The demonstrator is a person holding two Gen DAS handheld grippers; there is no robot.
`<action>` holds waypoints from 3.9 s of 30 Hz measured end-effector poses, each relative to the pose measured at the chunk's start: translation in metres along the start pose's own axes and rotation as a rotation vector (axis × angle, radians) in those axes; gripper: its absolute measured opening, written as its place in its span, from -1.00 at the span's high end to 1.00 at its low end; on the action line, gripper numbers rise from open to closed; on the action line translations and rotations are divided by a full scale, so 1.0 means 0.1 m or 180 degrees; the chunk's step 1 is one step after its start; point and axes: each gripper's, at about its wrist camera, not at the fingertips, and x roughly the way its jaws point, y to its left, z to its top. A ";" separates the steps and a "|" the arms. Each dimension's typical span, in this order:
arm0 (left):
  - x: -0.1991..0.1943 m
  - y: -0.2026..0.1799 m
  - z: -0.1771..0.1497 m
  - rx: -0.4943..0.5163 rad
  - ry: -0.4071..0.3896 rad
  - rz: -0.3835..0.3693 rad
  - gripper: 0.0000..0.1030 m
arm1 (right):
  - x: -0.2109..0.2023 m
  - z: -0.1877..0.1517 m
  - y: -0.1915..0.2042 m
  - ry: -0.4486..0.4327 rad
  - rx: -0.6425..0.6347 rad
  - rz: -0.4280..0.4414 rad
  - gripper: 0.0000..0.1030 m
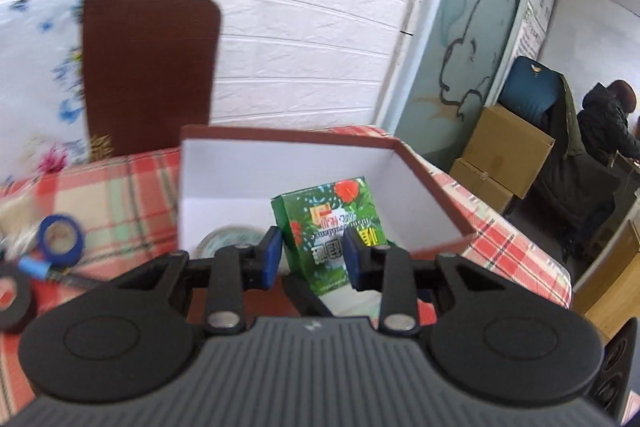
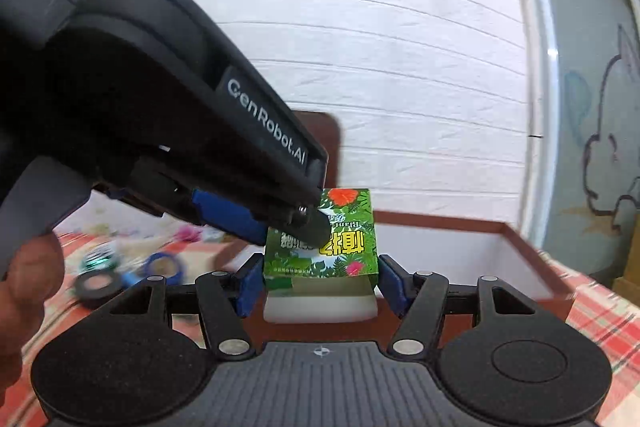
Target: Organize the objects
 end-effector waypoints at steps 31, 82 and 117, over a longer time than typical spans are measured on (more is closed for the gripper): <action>-1.11 2.09 -1.41 -0.0672 0.0286 0.2203 -0.35 | 0.01 -0.47 1.07 0.0943 -0.0173 0.1257 -0.38; -1.18 2.07 -1.55 -0.0573 0.0121 0.2378 -0.48 | -0.39 -0.78 1.04 0.1423 -0.0229 0.0910 -0.62; -0.50 0.27 -0.51 -0.0163 0.0471 0.0266 0.35 | -0.54 -0.36 0.52 0.0372 -0.0252 0.0475 -0.42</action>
